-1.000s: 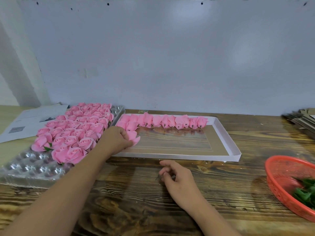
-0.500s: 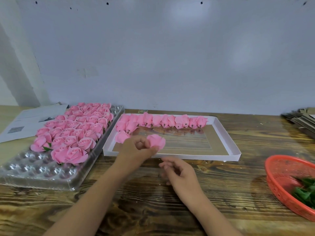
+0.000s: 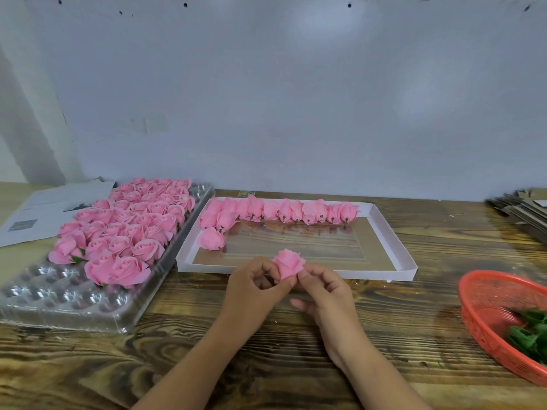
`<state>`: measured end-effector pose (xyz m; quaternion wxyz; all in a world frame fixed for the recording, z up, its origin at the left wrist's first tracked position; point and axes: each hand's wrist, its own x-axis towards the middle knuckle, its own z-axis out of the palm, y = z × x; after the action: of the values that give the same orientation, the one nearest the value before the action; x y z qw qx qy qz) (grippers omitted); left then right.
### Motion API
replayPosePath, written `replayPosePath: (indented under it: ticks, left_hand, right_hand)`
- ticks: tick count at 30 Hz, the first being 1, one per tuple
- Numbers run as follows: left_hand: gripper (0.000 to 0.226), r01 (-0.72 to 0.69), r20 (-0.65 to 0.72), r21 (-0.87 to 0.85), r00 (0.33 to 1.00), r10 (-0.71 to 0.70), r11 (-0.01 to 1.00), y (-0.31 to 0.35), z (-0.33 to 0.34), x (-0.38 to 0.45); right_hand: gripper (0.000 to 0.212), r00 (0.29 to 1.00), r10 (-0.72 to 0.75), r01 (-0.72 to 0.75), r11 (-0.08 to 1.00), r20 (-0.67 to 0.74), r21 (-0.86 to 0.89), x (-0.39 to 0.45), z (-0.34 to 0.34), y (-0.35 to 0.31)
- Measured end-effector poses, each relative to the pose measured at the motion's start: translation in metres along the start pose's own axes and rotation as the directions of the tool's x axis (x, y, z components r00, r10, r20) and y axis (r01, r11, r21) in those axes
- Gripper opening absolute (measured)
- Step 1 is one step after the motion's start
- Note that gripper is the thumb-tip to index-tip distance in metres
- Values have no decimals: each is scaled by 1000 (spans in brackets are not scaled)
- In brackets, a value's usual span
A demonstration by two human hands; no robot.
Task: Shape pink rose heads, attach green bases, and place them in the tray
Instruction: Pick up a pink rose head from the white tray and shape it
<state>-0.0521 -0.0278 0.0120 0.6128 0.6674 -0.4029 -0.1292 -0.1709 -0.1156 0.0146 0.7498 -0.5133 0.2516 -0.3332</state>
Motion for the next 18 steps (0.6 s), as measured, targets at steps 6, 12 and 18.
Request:
replayPosePath:
  ticks: [6,12,18]
  left_hand:
    - [24,-28,34,116,999,24,993,-1,-4,-4]
    - [13,-96,156,107,985,79,990,5,-7,-8]
    - [21,-91,104,187,992,72,978,1,-6,-7]
  right_hand:
    - [14,1000,15,-15,1000,-6,20,1,0,1]
    - [17,999,31,-31,1000,9,-1,1,-2,-1]
    - [16,999,33,-32,999,39,-28,0,-3,0]
